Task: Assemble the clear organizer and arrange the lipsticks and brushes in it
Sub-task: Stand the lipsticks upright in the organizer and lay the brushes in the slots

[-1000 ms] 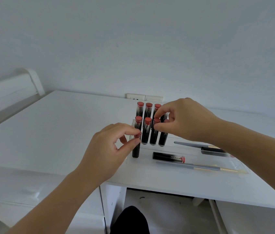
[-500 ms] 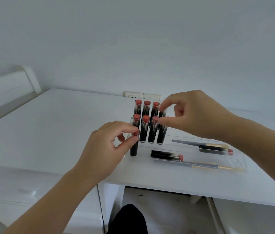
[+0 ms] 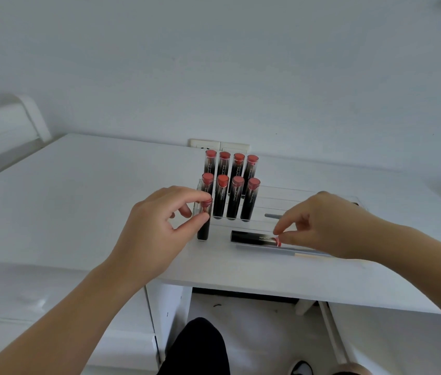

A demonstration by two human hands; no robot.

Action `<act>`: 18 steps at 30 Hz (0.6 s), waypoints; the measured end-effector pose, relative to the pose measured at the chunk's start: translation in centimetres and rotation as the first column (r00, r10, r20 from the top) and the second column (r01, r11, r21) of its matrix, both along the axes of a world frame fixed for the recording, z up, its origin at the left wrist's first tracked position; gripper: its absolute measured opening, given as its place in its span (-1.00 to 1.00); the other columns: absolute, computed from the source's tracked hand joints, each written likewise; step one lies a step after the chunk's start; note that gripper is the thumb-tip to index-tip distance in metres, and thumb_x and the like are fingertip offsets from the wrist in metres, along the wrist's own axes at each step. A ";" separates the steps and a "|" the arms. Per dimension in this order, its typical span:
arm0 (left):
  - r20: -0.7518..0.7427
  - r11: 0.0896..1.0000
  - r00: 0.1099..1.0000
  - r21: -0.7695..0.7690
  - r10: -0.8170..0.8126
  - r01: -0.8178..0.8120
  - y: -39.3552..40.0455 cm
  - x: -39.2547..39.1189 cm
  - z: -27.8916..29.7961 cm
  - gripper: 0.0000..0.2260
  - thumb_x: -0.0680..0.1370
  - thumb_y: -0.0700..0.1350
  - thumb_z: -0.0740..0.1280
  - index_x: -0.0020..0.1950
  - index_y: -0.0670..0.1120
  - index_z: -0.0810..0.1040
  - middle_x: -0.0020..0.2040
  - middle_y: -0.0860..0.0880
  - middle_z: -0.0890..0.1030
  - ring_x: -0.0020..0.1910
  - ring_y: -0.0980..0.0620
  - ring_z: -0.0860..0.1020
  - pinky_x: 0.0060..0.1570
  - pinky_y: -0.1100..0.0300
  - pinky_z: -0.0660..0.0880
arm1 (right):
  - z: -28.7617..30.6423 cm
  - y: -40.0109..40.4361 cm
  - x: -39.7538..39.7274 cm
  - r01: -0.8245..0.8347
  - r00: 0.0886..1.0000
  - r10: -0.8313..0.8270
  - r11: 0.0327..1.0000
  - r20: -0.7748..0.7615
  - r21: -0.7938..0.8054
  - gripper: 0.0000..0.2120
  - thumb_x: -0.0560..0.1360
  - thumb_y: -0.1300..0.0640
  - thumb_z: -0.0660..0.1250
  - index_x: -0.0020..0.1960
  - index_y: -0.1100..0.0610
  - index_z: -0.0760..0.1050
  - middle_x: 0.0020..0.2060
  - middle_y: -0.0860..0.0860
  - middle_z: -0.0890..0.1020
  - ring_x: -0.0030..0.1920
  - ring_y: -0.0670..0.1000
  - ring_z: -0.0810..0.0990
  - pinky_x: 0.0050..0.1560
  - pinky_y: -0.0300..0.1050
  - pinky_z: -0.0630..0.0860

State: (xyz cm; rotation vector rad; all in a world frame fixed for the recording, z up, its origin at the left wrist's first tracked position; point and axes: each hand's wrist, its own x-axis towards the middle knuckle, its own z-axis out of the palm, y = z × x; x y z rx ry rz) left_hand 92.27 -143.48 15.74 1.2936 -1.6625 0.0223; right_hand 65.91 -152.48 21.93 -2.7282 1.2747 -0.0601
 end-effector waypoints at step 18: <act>0.003 0.996 1.000 -0.086 0.021 -0.021 -0.3 0.5 -1.8 -0.51 0.45 -0.14 0.57 0.34 0.06 0.55 0.09 0.10 0.45 -0.18 0.06 0.46 -0.03 0.45 0.38 | -0.6 1.2 0.9 0.194 0.974 -0.212 0.963 -0.081 -0.188 -0.60 0.52 -0.31 0.20 -0.25 -0.10 0.63 -0.38 -0.14 0.62 -0.31 -0.14 0.56 -0.41 -0.24 0.33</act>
